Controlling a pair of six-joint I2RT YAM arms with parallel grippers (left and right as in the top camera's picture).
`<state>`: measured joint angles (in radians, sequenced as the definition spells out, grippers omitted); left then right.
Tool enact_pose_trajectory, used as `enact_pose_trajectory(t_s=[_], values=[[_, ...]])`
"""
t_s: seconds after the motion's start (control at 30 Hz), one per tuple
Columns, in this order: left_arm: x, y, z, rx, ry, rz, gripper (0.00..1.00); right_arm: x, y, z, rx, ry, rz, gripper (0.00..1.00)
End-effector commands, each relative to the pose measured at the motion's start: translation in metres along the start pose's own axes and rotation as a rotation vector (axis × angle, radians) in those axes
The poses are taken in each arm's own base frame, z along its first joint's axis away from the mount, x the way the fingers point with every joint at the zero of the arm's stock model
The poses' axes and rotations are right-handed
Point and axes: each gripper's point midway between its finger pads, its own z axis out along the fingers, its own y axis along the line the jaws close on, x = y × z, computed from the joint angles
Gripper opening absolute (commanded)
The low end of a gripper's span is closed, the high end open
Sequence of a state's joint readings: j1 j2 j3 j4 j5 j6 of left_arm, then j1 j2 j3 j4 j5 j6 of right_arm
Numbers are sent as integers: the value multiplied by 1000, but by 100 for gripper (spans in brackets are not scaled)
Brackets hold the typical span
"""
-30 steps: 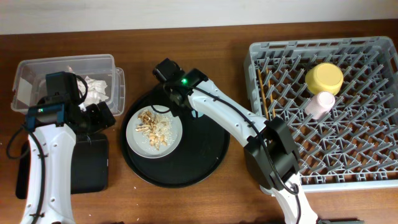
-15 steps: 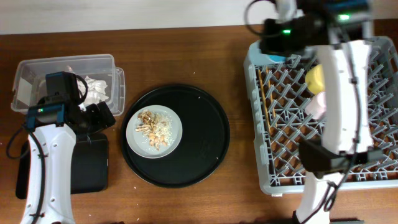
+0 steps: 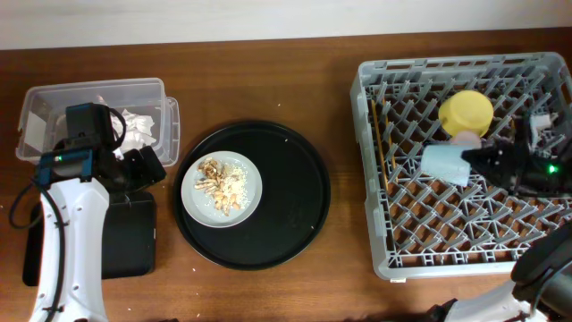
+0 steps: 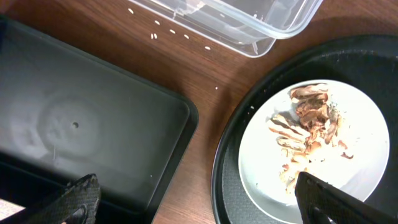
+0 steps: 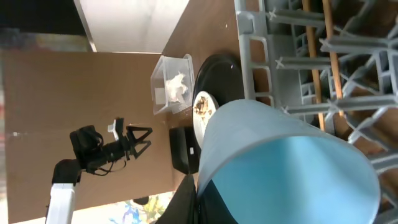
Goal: Sort waste into correct bins and load items into the dishwasher rack
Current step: 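Carry the blue cup into the rack and set it down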
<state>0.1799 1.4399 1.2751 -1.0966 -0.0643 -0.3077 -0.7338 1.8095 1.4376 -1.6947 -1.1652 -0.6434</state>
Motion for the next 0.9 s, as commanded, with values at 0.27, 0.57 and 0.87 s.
enact_pose_trajectory(t_s=[0.27,0.57,0.87], values=[[0,2,0,-8,-4,-12,99,-17,4,4,-99,-84,-136,4],[0,2,0,-8,-4,-12,99,-25,1,32,-75,-32,-216,4],[0,2,0,-8,-4,-12,99,-26,-30,34,76,9,-89,4]])
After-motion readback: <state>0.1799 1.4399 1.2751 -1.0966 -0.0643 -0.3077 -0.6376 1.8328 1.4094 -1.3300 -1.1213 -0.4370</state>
